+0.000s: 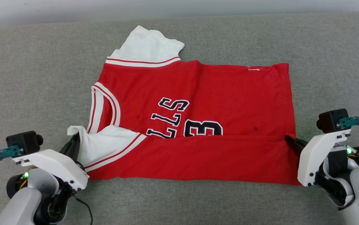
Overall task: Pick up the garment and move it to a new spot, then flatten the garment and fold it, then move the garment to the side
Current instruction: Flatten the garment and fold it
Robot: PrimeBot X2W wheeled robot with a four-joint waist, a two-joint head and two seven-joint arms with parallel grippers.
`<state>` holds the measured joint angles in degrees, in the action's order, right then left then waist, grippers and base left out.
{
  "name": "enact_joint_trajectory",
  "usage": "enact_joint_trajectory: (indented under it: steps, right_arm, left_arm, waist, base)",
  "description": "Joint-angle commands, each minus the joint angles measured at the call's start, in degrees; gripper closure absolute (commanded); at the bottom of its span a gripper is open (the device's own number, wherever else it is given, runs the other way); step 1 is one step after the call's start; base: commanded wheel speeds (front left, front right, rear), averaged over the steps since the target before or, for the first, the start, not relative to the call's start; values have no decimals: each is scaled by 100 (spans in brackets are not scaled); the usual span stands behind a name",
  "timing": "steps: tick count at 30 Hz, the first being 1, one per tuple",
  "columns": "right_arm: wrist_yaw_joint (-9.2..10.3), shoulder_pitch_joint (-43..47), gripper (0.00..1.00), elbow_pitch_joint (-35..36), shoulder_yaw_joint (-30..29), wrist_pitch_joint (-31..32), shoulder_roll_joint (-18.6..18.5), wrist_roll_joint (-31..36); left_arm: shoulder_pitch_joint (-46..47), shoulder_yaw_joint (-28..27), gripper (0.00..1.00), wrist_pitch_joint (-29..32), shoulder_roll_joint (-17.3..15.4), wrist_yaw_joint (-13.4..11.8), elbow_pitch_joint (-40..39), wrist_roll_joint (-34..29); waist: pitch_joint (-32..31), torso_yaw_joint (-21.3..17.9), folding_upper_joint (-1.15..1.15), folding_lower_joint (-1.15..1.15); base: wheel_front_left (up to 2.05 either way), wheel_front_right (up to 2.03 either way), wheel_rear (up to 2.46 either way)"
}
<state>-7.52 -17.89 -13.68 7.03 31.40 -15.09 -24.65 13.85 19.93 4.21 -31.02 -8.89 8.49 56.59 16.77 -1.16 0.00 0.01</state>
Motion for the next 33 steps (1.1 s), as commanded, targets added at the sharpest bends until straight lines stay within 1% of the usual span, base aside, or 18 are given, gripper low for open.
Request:
enact_joint_trajectory:
  steps: [1,2,3,7,8,11,14,18,21,25,30,33]
  right_arm:
    - [6,-66,89,-89,32,-58,-15,10]
    - [6,-94,55,-192,86,-160,-1,-12]
    - [6,-132,0,-288,141,-277,-6,-24]
    - [7,-134,0,-533,316,-746,-68,-94]
    - [7,-101,0,-546,373,-890,-132,-24]
    - [5,25,0,-417,404,-1358,-115,1]
    - [5,224,0,-182,337,-1782,-89,54]
    - [5,534,0,234,205,-2250,-40,205]
    - [5,813,0,555,41,-2548,15,447]
    - [5,1195,0,1000,-198,-2872,198,712]
    - [5,1704,0,1548,-394,-2982,500,942]
    - [5,1937,0,1780,-433,-2915,640,1017]
  left_arm:
    - [62,22,79,19,54,34,55,23]
    - [92,52,37,44,82,73,134,48]
    - [124,66,0,44,99,108,216,63]
    - [175,78,0,-14,185,230,482,112]
    - [174,64,0,-47,187,251,530,119]
    - [135,5,0,-145,143,257,564,108]
    - [36,-43,0,-144,9,182,468,51]
    - [-32,-138,0,-31,-254,90,265,55]
    - [-78,-226,0,192,-484,26,52,127]
    - [-81,-206,0,644,-830,57,-236,206]
    - [-122,41,0,1587,-1240,83,-425,362]
    - [-206,226,0,2197,-1403,75,-412,524]
  waist:
    - [1,4,0,-1]
    - [-3,5,0,-1]
    - [-8,2,0,-1]
    - [-104,6,0,-1]
    - [-149,12,0,-1]
    - [-309,10,0,-1]
    - [-521,-9,0,-1]
    - [-807,-46,0,-1]
    - [-994,-101,0,-1]
    - [-1185,-174,0,-1]
    - [-1305,-319,0,-1]
    - [-1290,-441,0,-1]
  base:
    - [0,0,0]
    - [0,0,0]
    - [0,0,0]
    - [0,0,0]
    - [0,0,0]
    - [0,0,0]
    - [0,0,0]
    - [0,0,0]
    - [0,0,0]
    - [0,0,0]
    - [0,0,0]
    - [0,0,0]
